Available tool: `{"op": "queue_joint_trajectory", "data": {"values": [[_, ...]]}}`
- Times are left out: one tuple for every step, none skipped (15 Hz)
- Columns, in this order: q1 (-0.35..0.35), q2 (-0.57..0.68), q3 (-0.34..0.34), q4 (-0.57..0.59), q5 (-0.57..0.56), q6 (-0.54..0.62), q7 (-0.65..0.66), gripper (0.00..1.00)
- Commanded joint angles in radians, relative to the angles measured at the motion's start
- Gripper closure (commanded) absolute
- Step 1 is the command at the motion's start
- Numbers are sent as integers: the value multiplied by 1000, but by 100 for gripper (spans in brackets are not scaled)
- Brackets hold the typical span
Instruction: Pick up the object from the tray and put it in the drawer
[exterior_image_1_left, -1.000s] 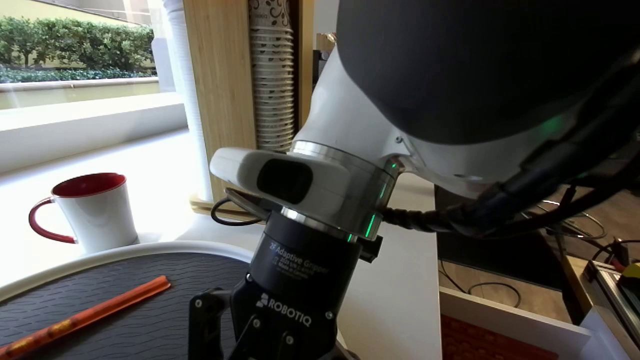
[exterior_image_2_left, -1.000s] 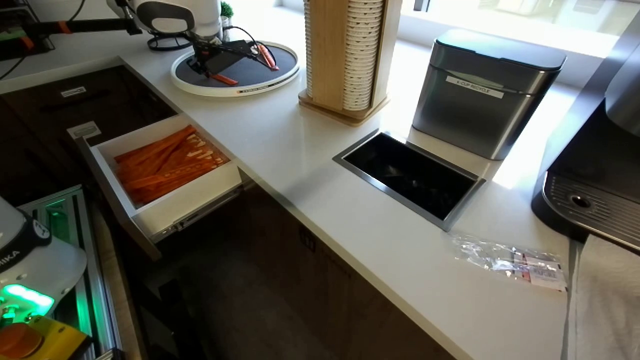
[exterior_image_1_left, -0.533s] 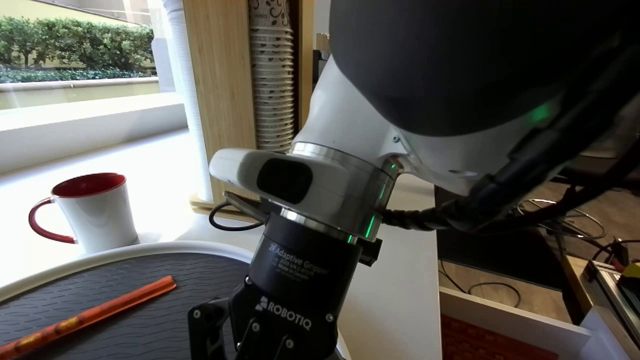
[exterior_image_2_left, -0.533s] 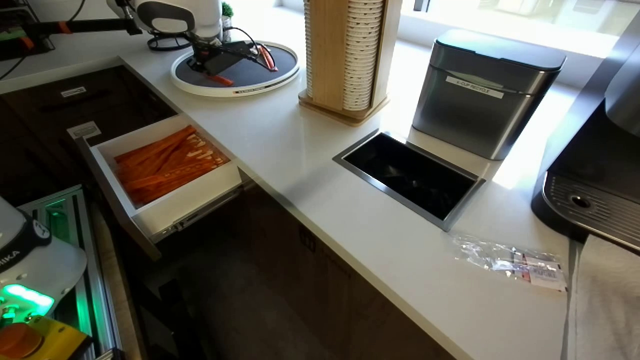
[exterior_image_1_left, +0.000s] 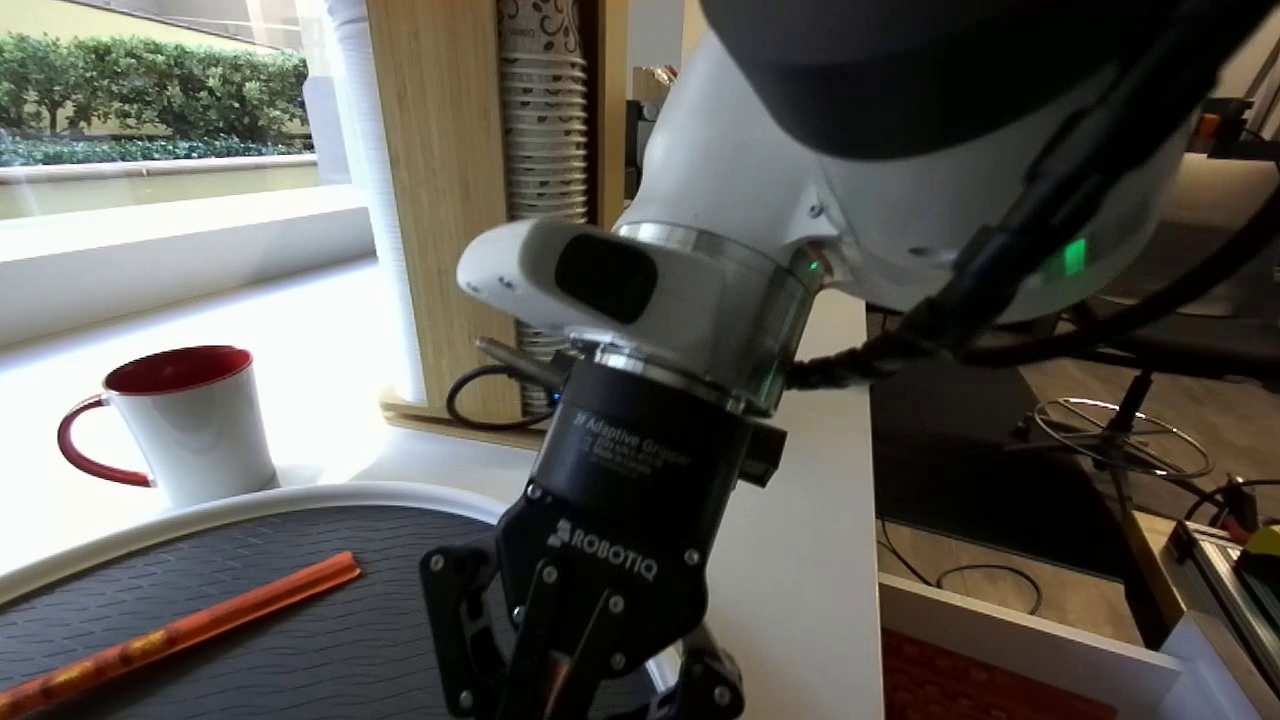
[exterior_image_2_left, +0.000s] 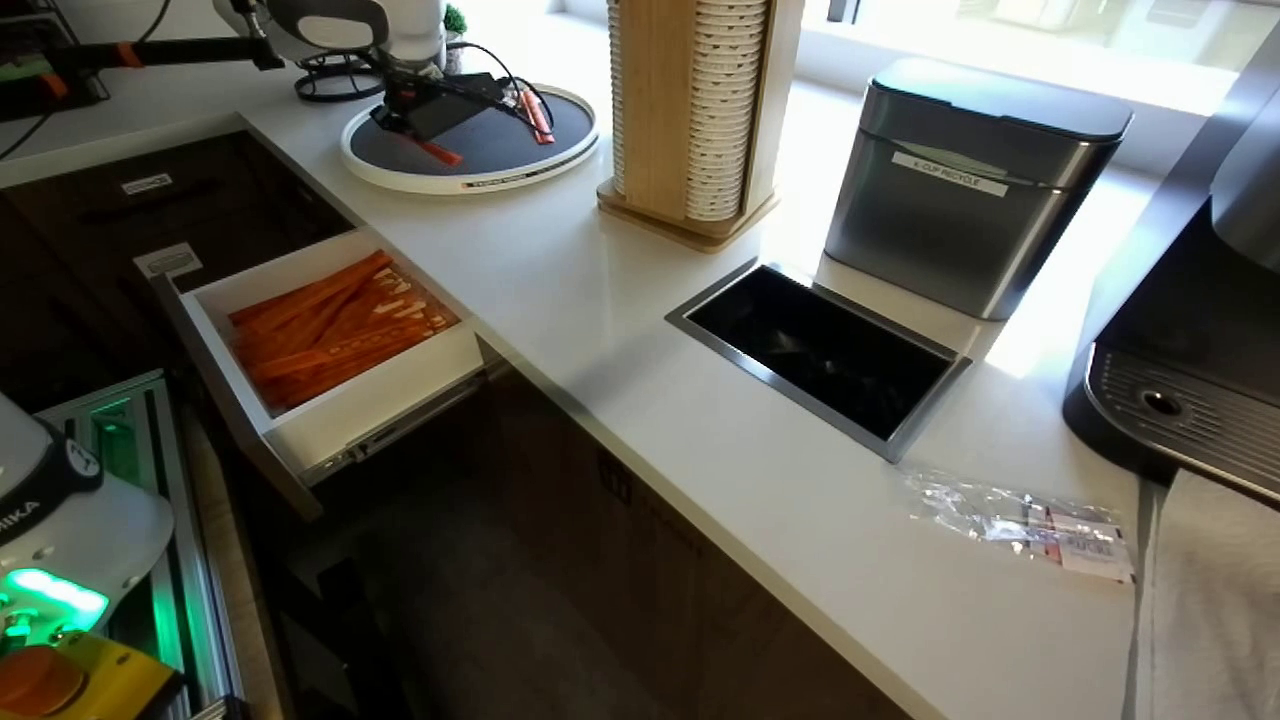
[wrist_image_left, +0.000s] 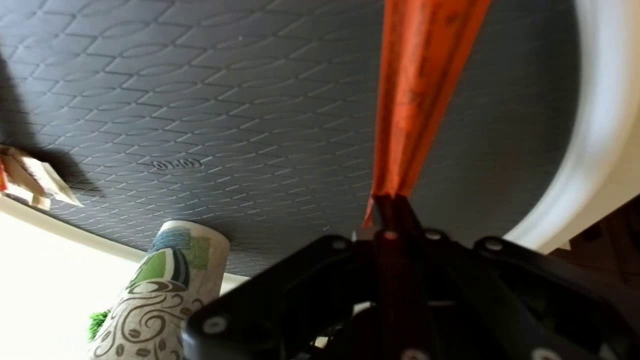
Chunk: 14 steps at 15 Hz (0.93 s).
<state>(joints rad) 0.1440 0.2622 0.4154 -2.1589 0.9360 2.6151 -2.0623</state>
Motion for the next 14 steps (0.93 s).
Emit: {"op": "queue_joint_trajectory", "data": {"values": [[-9,-223,-49,-162,60,-82,100,100],[-5,-283,-71,-201,63,-111,161,100],[6,-334,-93,-236,40,-124,240,100],[13,-390,-111,-271,30,-148,310,100],[20,-445,-126,-310,9,-161,384,100],[25,-502,-140,-347,7,-180,449,100],[-4,-558,-111,-394,-11,-178,521,100],[31,-615,-142,-434,-19,-186,597,100],[32,-671,-138,-483,-30,-189,668,100],[-3,-726,-96,-524,-34,-204,736,100],[-7,-781,-81,-567,-36,-218,806,100],[-15,-835,-62,-607,-39,-239,876,100],[-29,-887,-34,-645,-45,-261,945,100],[-40,-939,-7,-680,-54,-294,1013,100]]}}
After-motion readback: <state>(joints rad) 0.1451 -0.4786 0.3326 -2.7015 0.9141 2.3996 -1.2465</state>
